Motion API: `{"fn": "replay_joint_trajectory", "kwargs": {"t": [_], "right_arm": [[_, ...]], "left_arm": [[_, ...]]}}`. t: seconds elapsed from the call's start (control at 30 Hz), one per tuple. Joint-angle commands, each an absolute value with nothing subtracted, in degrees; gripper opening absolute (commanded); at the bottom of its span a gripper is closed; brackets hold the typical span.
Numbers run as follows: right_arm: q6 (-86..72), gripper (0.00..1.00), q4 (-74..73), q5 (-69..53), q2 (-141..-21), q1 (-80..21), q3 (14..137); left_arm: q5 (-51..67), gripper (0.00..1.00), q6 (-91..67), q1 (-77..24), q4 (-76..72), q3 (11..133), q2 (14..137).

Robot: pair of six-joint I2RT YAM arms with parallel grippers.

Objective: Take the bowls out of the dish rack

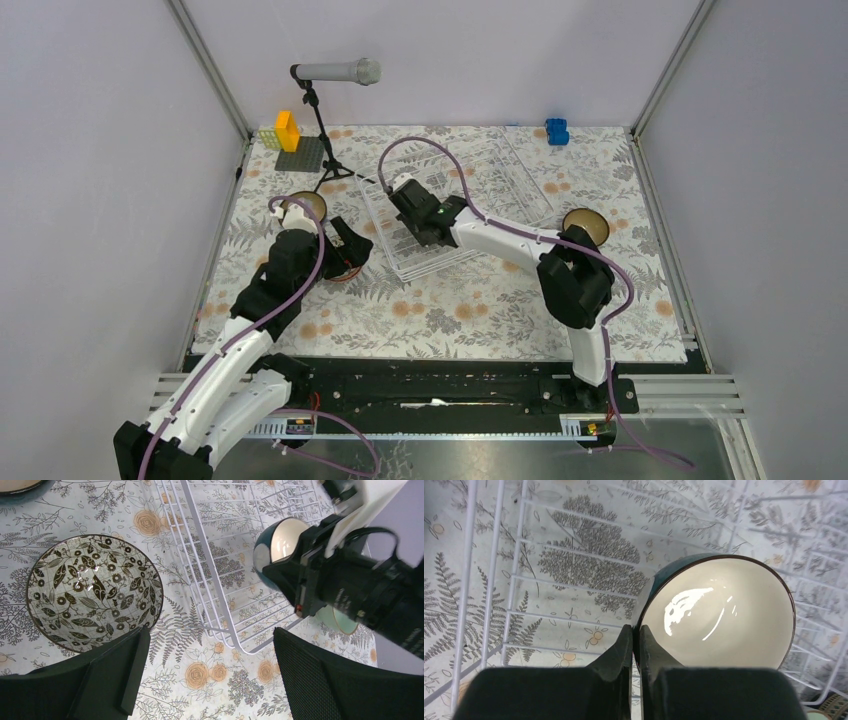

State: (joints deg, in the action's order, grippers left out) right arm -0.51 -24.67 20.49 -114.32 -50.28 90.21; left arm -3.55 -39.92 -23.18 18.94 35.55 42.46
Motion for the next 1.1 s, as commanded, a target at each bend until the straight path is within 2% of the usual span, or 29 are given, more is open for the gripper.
{"fn": "replay_joint_trajectory", "kwargs": {"t": [0.0, 0.17, 0.3, 0.4, 0.73, 0.93, 1.07], "right_arm": [[3.72, 0.0, -26.64, 27.77, -108.64, -50.91, 99.03], [4.47, 0.0, -29.39, 31.48, -106.2, -51.48, 102.82], [1.93, 0.0, -30.59, 34.42, -101.7, -51.59, 99.9], [-3.45, 0.0, -31.98, 35.27, -96.06, -51.53, 94.55], [-13.83, 0.0, -30.77, 25.93, -75.7, -51.54, 69.19], [-18.09, 0.0, -29.57, 28.06, -69.26, -51.56, 59.72], [-19.97, 0.0, -25.87, 27.67, -69.03, -51.58, 55.36]], "left_arm": [[-4.61, 0.99, -39.37, -23.1, 17.78, 37.75, 42.11], [-4.48, 0.99, -39.33, -23.12, 17.99, 38.24, 42.12], [-4.52, 0.99, -39.41, -23.11, 18.2, 38.14, 41.94], [-4.22, 0.99, -39.62, -23.07, 18.25, 37.98, 42.02], [-4.44, 0.99, -39.23, -23.12, 17.13, 37.74, 43.03], [-4.76, 0.99, -39.23, -23.12, 16.8, 38.19, 44.01], [-4.15, 0.99, -39.87, -23.12, 16.2, 38.02, 44.11]]}}
